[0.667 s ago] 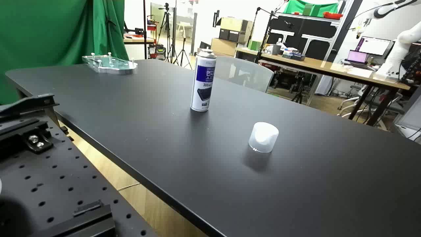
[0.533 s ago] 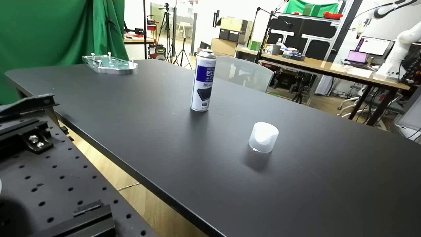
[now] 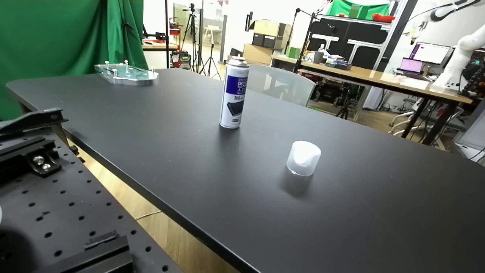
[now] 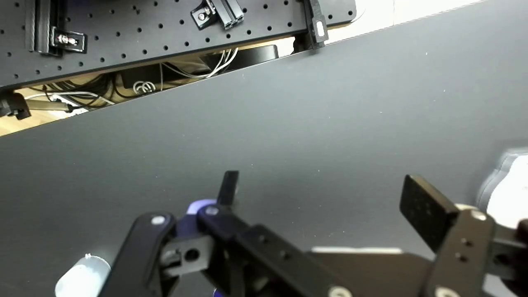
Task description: Pick up the lid from the table and put it on the can.
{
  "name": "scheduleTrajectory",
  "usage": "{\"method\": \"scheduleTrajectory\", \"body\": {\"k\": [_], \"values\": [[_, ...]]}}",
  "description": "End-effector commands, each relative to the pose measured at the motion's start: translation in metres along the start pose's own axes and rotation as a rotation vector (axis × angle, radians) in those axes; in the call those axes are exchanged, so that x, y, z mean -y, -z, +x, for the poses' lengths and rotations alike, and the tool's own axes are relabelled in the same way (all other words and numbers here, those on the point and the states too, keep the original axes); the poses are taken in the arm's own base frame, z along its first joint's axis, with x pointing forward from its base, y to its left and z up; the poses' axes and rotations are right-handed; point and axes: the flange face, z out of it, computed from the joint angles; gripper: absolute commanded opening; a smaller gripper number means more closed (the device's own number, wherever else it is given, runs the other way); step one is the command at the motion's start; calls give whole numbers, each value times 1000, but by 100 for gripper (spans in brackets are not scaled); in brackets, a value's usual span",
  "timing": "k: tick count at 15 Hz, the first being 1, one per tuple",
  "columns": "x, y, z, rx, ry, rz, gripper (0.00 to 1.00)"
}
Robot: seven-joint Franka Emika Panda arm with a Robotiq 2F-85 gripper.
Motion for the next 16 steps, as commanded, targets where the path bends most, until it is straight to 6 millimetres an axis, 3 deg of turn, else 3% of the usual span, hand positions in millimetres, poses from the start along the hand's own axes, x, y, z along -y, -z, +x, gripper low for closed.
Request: {"method": "scheduleTrajectory", "body": {"k": [1,4,7,14,15,16], "values": [[0,0,0,0,0,0,100],[-12,4,6,-7,27,4,100],[-48,13,20,-8,124,-51,100],[-173,42,59,63,428,-289,100],[-182,47,62,50,428,-304,100],[-169,35,52,25,402,-274,100]]}}
